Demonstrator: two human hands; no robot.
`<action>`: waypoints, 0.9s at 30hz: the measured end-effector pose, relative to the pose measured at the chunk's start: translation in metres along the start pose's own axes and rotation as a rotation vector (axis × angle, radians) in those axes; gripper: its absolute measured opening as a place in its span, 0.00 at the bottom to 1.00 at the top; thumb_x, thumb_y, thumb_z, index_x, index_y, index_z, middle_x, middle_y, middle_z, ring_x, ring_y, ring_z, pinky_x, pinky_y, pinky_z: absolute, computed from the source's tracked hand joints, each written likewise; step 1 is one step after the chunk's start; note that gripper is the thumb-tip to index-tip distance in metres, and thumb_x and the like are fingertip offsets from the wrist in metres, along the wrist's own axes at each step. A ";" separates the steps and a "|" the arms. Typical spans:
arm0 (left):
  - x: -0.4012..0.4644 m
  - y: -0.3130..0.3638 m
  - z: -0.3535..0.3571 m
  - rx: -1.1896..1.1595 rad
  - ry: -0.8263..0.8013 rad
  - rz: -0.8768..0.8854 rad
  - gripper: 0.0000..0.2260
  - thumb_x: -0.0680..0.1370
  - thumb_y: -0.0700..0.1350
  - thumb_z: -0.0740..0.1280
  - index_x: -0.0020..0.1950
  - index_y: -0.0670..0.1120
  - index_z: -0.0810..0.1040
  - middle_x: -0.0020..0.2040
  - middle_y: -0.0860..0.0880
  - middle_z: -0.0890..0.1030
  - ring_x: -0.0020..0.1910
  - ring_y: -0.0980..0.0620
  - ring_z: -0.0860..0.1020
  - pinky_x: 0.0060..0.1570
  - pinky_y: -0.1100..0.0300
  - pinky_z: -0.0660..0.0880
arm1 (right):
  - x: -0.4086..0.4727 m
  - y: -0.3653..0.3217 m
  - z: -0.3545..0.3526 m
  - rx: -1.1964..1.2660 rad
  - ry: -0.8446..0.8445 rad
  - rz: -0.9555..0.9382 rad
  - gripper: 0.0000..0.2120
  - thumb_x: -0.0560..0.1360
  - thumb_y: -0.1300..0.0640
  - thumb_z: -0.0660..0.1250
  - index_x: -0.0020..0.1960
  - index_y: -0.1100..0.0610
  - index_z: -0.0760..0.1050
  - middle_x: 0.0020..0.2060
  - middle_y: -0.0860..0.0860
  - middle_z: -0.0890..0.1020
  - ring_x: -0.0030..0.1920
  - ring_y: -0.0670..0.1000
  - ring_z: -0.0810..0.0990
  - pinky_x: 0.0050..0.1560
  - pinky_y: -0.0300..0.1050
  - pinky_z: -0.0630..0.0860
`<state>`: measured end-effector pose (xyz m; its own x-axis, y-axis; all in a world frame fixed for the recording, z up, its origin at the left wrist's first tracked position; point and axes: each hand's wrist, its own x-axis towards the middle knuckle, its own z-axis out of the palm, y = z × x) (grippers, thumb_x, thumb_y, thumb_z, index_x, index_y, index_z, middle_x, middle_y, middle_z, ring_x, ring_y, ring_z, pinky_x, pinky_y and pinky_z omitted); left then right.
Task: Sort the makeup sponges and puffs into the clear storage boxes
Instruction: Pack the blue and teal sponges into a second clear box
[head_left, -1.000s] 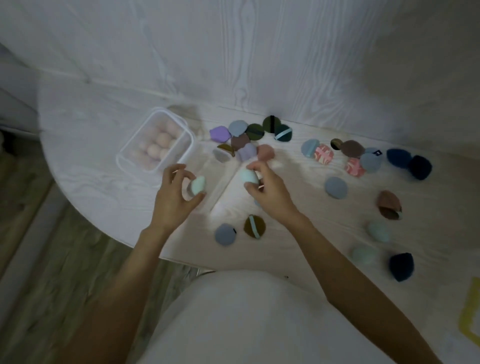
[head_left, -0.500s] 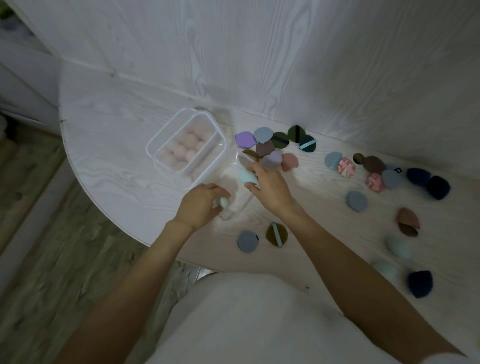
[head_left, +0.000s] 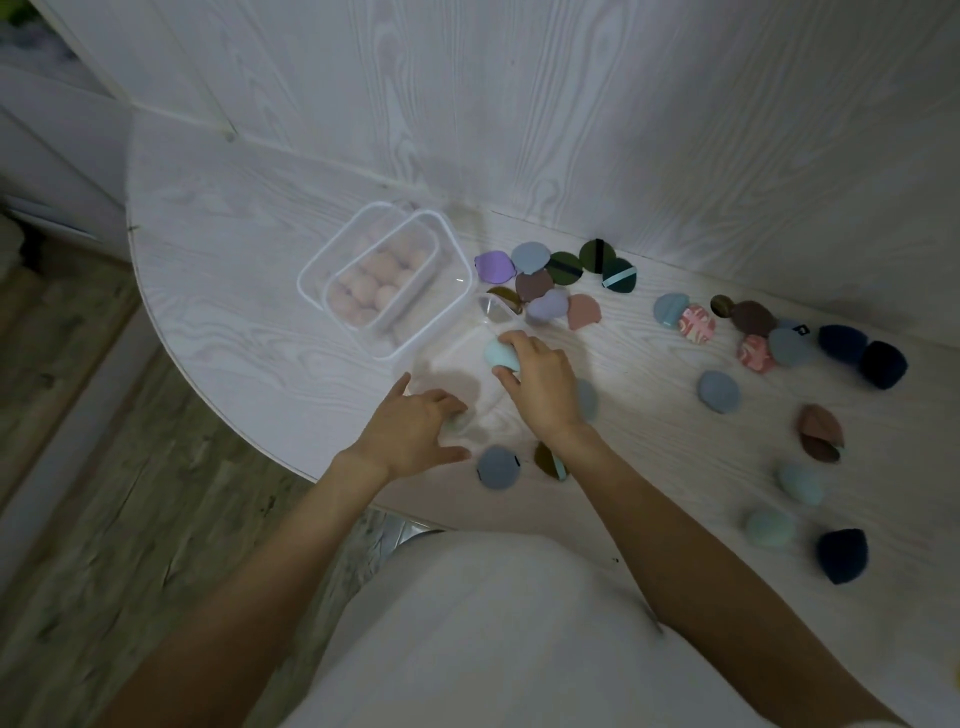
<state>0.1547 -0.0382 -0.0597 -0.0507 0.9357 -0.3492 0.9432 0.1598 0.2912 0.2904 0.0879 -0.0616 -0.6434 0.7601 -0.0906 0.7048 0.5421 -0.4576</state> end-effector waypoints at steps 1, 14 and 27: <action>-0.002 0.002 0.003 0.018 0.029 -0.009 0.23 0.74 0.58 0.65 0.67 0.49 0.71 0.65 0.52 0.74 0.62 0.51 0.74 0.72 0.51 0.46 | 0.000 0.000 0.001 -0.040 -0.006 -0.011 0.17 0.78 0.54 0.63 0.65 0.54 0.69 0.57 0.54 0.78 0.53 0.54 0.76 0.56 0.46 0.69; -0.001 -0.004 0.014 0.039 0.402 -0.146 0.16 0.63 0.46 0.77 0.49 0.47 0.82 0.44 0.48 0.82 0.48 0.43 0.79 0.63 0.41 0.65 | 0.026 -0.039 0.014 -0.299 -0.218 -0.140 0.15 0.76 0.48 0.63 0.57 0.57 0.71 0.49 0.53 0.80 0.49 0.54 0.77 0.54 0.47 0.61; 0.010 -0.004 0.021 0.024 0.507 -0.206 0.15 0.66 0.57 0.74 0.39 0.47 0.78 0.32 0.50 0.80 0.37 0.47 0.77 0.56 0.53 0.60 | 0.028 -0.039 0.005 -0.322 -0.233 -0.106 0.11 0.76 0.54 0.59 0.52 0.53 0.79 0.47 0.51 0.80 0.55 0.54 0.69 0.55 0.51 0.59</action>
<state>0.1570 -0.0363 -0.0826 -0.3811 0.9212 0.0781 0.9042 0.3537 0.2395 0.2434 0.0866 -0.0510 -0.7416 0.6127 -0.2732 0.6649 0.7253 -0.1784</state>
